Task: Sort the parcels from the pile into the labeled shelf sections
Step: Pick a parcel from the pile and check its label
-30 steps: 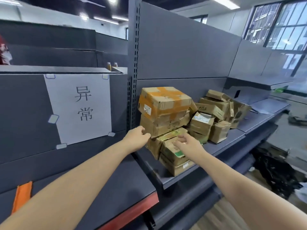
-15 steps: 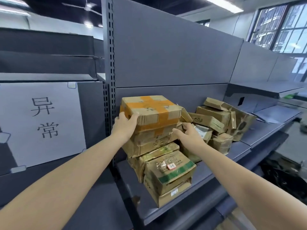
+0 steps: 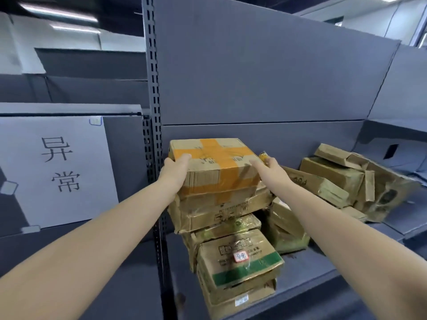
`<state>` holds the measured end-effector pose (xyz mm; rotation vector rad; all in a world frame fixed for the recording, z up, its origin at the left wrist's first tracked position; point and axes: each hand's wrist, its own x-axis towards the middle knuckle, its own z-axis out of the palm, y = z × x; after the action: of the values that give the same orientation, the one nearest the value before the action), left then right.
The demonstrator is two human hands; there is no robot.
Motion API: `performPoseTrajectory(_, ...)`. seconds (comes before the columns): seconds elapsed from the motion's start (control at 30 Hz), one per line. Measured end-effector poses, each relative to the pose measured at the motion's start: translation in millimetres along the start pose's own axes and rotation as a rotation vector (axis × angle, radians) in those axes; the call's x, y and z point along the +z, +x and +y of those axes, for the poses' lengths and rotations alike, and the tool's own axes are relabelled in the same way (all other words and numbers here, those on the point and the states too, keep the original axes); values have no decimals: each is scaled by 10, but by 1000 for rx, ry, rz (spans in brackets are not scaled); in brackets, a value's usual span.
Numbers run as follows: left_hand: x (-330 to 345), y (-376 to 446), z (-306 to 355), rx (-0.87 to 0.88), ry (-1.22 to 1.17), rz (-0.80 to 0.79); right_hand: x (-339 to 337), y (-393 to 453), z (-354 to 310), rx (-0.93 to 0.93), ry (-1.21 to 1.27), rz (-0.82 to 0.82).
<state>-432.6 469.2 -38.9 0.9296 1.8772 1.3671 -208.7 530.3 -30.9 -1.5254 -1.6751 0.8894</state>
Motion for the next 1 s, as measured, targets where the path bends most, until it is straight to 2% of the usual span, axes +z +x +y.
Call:
performPoseTrajectory(0.2, 122, -70, 43, -80, -124, 69, -43, 246, -1, -26, 2, -183)
performPoseTrajectory(0.37, 179, -170, 46, -75, -163, 138, -80, 292, 96, -123, 39, -218)
performPoseTrajectory(0.67, 443, -652, 75, -53, -134, 238, -354, 90, 334, -253, 111, -180)
performPoseTrajectory(0.83, 528, -841, 60, -20, -82, 218, -496, -99, 491, -291, 108, -122)
performPoseTrajectory(1.0, 549, -962, 0, 46, -70, 182, -546, -252, 602, -270, 210, -122)
